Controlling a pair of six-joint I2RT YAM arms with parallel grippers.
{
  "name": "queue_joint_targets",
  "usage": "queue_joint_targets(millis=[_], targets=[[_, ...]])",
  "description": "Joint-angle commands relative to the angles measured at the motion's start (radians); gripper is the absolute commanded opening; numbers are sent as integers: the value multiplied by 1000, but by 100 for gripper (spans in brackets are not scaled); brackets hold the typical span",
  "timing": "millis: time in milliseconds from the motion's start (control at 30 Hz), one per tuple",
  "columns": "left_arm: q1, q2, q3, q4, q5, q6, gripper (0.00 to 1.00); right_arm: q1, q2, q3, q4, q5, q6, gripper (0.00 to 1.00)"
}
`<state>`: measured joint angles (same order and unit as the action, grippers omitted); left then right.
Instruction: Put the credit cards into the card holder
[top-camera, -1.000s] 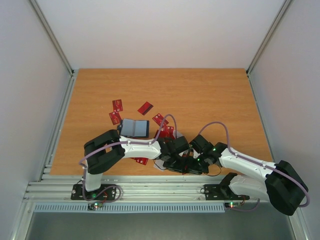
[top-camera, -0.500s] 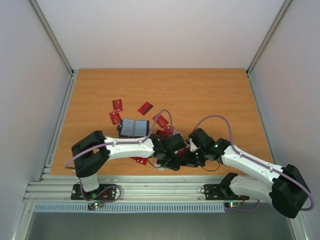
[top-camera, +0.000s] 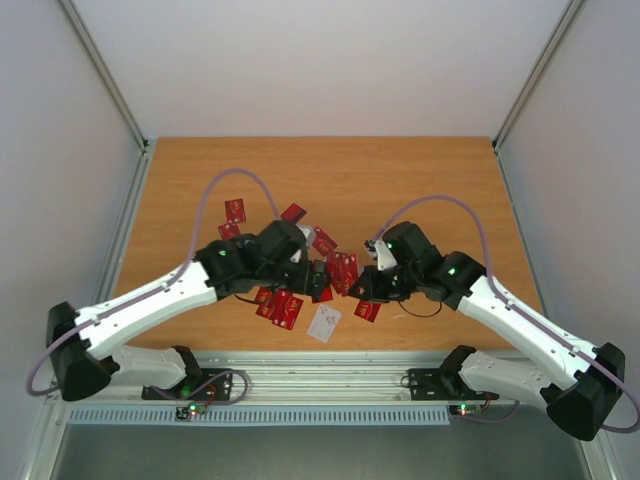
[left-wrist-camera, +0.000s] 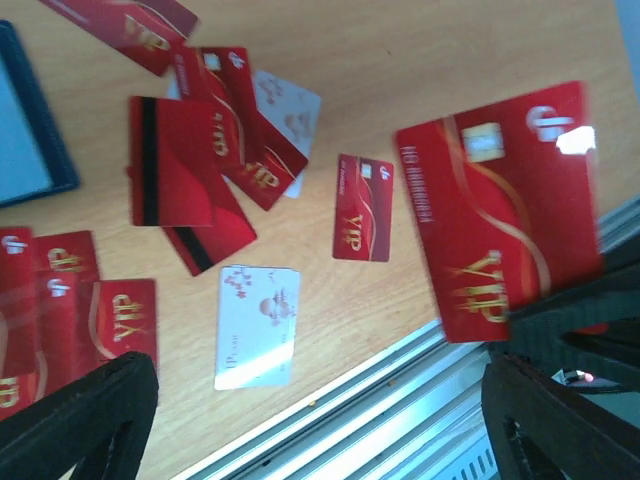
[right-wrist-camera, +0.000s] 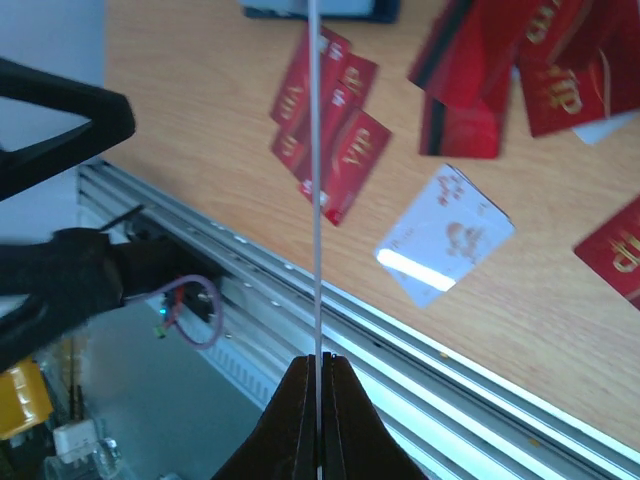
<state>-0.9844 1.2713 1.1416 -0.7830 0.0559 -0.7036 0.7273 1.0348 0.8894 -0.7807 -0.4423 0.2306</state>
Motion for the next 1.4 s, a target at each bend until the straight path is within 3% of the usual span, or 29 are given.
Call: queue_joint_targets(millis=[0,267,400,467,567,733,933,1200,1367], targets=[[120,-106,-16,-62,27,105,89,-8,5,104,-21,-27,-19,1],[394,-234,-17,171,542,118,79,-38,76,241,179,-126,36,1],[505,-220,-61,433,764,-26,72,-66,147,313,292,-194,96,1],[538,-210,-87,621,833,-177,70,-78,191,359,345,-235,130,1],[563,-182,-87,804,870,-299,68,-87,250,444,378,-287,163,1],[601,-135,-62,954,874,-393,57,-131,290,484,543,-392,279,1],[621,-84,1,937,886,-354,44,-208,355,469,843,-566,456,1],[625,-21,70,1041,923,-405,37,-241,395,523,862,-711,469,1],[631,-23,75,1007,937,-403,31,-266,376,504,872,-772,468,1]])
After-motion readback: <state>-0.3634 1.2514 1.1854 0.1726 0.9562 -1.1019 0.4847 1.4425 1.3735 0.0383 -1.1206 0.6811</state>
